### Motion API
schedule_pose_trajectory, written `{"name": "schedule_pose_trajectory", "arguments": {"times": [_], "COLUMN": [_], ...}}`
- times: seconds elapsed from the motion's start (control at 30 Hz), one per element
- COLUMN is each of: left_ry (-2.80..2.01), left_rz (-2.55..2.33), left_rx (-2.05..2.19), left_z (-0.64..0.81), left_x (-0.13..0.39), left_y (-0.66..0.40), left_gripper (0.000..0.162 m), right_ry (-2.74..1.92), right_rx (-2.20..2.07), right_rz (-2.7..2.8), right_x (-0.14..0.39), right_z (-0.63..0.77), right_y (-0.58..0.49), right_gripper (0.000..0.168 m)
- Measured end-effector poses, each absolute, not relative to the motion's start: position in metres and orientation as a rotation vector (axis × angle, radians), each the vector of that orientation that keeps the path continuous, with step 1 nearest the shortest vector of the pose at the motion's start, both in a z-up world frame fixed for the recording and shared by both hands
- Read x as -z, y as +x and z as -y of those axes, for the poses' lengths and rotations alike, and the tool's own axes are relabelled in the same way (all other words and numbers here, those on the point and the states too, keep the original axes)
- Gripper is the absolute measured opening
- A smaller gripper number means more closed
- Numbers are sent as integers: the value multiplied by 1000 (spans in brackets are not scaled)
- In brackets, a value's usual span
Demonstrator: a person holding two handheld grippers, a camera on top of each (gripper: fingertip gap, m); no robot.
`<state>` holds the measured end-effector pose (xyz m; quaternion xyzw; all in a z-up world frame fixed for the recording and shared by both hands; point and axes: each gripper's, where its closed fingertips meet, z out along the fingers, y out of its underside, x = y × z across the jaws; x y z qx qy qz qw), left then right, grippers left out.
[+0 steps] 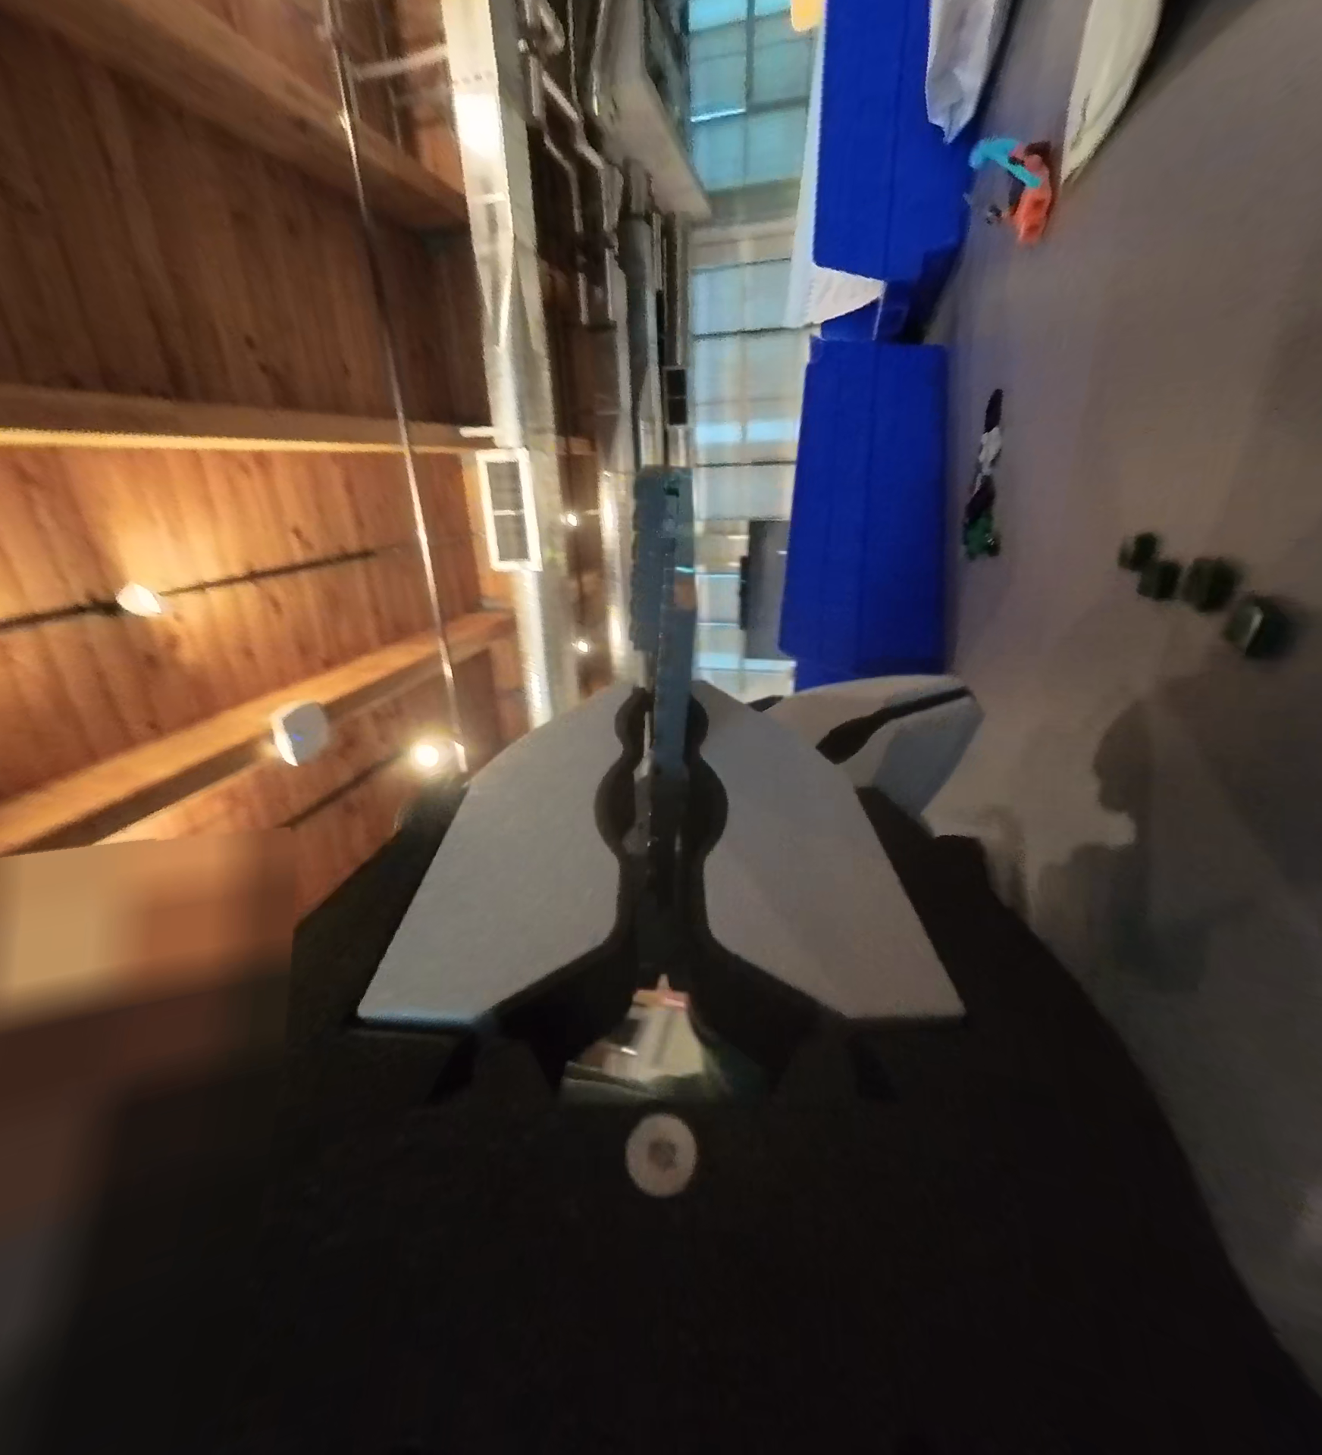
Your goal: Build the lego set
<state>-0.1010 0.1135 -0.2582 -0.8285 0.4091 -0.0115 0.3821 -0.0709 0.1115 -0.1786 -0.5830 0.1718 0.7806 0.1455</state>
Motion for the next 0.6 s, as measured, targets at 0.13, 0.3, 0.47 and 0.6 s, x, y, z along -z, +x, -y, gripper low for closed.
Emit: {"name": "schedule_pose_trajectory", "arguments": {"times": [0.13,0.3,0.47,0.6], "left_ry": [-2112,-2104,-2096,-2088], "left_rz": [-1044,-1058,-1068,-1085], "left_rx": [16,-9,-31,-47], "left_z": [-115,-115,-116,-115], "left_x": [259,261,262,263], "left_y": [-103,-103,-105,-106], "left_gripper": [0,0,0,0], "right_ry": [-1631,-1588,-1529,-1528], "right_rx": [-2293,-2338,-2390,-2394], "right_rz": [-602,-691,-767,-792], "right_x": [180,179,179,184], "right_z": [-112,-115,-116,-117], "right_y": [-69,-71,-76,-78], "right_gripper": [8,8,7,7]}}
